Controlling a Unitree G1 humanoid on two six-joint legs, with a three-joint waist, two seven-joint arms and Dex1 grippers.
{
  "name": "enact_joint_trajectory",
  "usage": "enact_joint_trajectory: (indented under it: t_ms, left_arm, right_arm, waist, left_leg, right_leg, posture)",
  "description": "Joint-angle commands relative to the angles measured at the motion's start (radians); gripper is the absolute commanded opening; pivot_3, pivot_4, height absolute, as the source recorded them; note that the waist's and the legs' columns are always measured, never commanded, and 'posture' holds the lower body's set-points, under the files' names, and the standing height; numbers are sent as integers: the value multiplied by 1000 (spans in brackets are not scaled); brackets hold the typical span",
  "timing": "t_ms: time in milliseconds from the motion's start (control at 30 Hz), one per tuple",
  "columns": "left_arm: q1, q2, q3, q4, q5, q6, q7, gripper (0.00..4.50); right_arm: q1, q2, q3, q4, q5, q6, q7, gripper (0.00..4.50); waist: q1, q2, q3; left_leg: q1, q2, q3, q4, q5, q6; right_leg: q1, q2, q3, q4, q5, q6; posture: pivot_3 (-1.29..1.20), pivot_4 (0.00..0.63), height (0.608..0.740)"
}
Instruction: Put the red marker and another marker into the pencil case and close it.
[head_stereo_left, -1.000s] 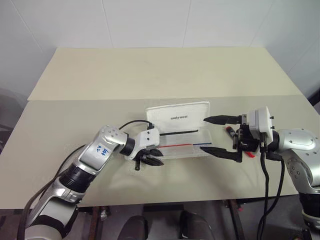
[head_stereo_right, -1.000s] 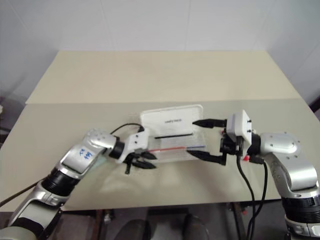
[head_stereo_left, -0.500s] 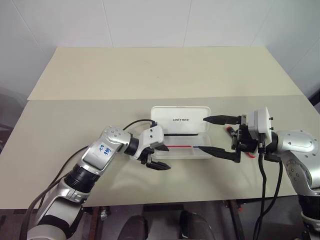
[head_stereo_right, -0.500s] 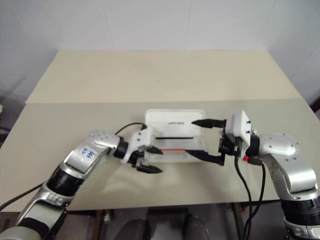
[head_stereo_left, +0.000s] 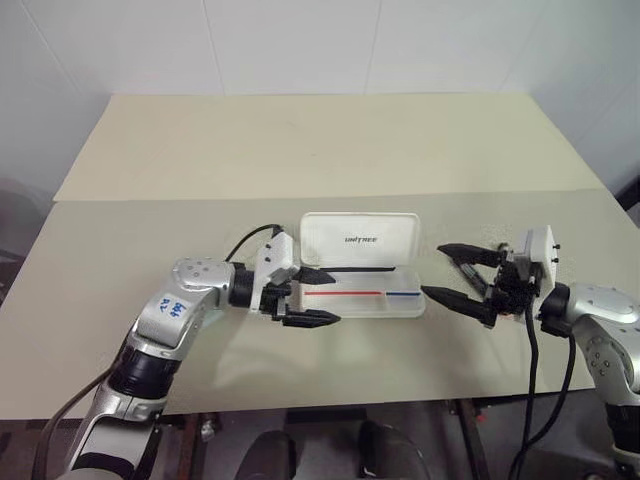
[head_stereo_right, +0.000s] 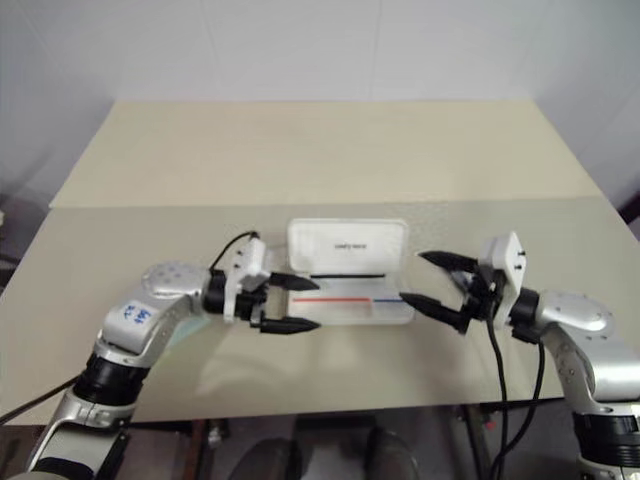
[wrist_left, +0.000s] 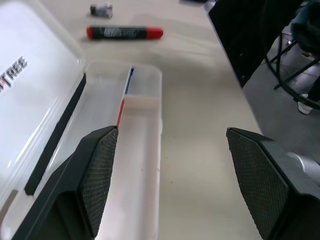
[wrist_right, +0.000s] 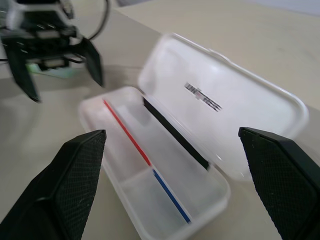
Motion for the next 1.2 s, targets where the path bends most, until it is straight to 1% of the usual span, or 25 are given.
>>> enact_joint_trajectory:
  t_ms: [33, 67, 167, 400, 500, 600, 700, 733, 1000, 1100, 1200]
  left_arm:
    - [44, 11, 101, -51, -96, -108, -61, 3718]
    - [60, 15, 129, -61, -136, -119, -86, 3718]
    - [80, 41, 188, -67, -185, -128, -98, 3718]
    - [116, 178, 282, -66, -224, -104, -124, 3718]
    - [129, 215, 306, -70, -234, -98, -120, 3718]
    - [132, 233, 324, -71, -242, -97, -106, 3718]
    - [132, 240, 340, -71, -244, -100, -88, 3757]
    - [133, 243, 343, -72, -246, -100, -84, 3757]
    - [152, 247, 355, -81, -257, -105, -57, 3757]
    - [153, 243, 353, -77, -256, -112, -50, 3757]
    - [156, 237, 348, -65, -248, -126, -47, 3757]
  right_arm:
    - [26, -29, -68, 64, -68, -32, -67, 4500]
    - [35, -30, -74, 84, -80, -30, -79, 4500]
    - [45, -25, -78, 161, -126, -45, -120, 4500]
    - [17, -13, -60, 342, -227, -80, -195, 4500]
    - [-8, -3, -48, 410, -254, -83, -214, 4500]
    - [-28, 14, -40, 460, -264, -80, -218, 4500]
    - [-32, 33, -21, 471, -259, -82, -189, 3875]
    - [-32, 38, -15, 471, -259, -88, -181, 3566]
    - [-37, 50, 14, 463, -262, -132, -116, 611]
    - [-44, 55, 11, 455, -265, -173, -110, 611]
    - [-65, 41, 17, 402, -263, -218, -83, 611]
  waist:
    - [1, 0, 0]
    - [1, 0, 0]
    - [1, 0, 0]
    - [-2, 1, 0]
    - [-3, 1, 0]
    - [-3, 1, 0]
    - [-5, 1, 0]
    - [-5, 0, 0]
    - [-13, 0, 0]
    - [-18, 0, 0]
    - [-25, 1, 0]
  left_leg:
    - [0, 0, 0, 0, 0, 0]
    - [0, 0, 0, 0, 0, 0]
    - [0, 0, 0, 0, 0, 0]
    - [1, 0, 1, -1, 0, 0]
    - [1, 0, 1, -1, 0, 0]
    - [1, 0, 1, -1, 0, 0]
    - [1, 0, 1, -1, 0, 0]
    - [1, 0, 1, -1, 0, 0]
    - [2, 1, 1, -1, 0, 0]
    - [2, 1, 1, -2, 0, -1]
    - [2, 1, 1, -2, 0, -1]
  right_leg:
    - [0, 0, 0, 0, 0, 0]
    - [0, 0, 0, 0, 0, 0]
    - [0, 0, 0, 0, 0, 0]
    - [0, 0, 1, 0, 0, 0]
    - [0, 0, 1, 0, 0, 0]
    - [0, 0, 1, 0, 0, 0]
    - [0, 0, 1, 0, 0, 0]
    - [0, 0, 1, 0, 0, 0]
    - [0, 1, 2, 0, 0, 0]
    - [0, 1, 2, 0, 0, 0]
    - [0, 1, 1, 0, 0, 0]
  posture:
    - [0, 150, 740]
    - [0, 150, 740]
    - [0, 150, 740]
    - [0, 150, 740]
    - [0, 150, 740]
    - [0, 150, 740]
    - [0, 150, 740]
    - [0, 150, 740]
    - [0, 150, 740]
    - [0, 150, 740]
    - [0, 150, 740]
